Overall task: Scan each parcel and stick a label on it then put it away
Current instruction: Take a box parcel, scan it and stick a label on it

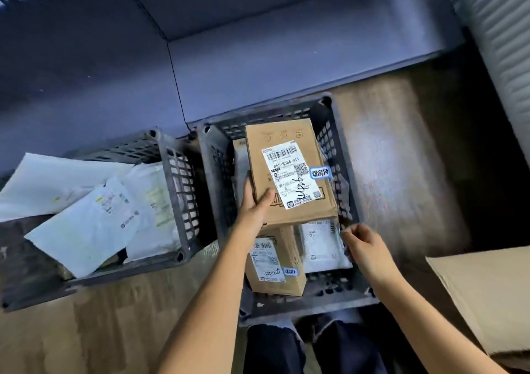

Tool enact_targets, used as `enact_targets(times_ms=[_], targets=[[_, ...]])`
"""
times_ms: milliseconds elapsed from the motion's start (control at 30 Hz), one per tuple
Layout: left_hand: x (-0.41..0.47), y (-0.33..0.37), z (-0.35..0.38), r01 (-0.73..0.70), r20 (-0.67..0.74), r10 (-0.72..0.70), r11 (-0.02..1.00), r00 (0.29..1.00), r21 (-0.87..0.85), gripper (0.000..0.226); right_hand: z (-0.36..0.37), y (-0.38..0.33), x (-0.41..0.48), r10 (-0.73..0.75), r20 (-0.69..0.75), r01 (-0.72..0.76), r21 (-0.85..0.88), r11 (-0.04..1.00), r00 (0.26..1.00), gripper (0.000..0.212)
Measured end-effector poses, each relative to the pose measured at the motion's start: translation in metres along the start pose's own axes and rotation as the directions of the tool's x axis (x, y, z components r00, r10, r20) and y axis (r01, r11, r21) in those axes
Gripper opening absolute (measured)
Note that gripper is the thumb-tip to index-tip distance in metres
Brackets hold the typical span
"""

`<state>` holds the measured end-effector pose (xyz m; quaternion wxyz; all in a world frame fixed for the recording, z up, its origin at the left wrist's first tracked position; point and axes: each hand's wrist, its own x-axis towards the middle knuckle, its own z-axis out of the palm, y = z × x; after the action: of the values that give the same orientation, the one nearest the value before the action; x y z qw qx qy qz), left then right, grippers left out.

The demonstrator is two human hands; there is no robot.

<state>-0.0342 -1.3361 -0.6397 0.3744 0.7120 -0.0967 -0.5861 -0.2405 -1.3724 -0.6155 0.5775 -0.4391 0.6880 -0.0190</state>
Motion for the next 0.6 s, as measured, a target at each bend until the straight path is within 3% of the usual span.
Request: enact_targets(times_ms=[233, 433, 600], targets=[[0.056, -0.028, 0.028, -0.053, -0.019, 0.059, 0.968, 0.998, 0.246, 0.064, 0.015, 0.013, 0.024, 0.042, 0.027, -0.043, 0.046, 0.998, 0.999, 0.016], [0.072, -0.036, 0.049, 0.069, -0.118, -0.013, 0.874, 0.993, 0.481, 0.061, 0.022, 0.007, 0.03, 0.042, 0.036, -0.045, 0.068, 0.997, 0.998, 0.016], [0.05, -0.029, 0.026, 0.155, -0.163, -0.078, 0.832, 0.983, 0.532, 0.058, 0.022, -0.005, 0.019, 0.024, 0.04, -0.026, 0.044, 0.999, 0.999, 0.02]])
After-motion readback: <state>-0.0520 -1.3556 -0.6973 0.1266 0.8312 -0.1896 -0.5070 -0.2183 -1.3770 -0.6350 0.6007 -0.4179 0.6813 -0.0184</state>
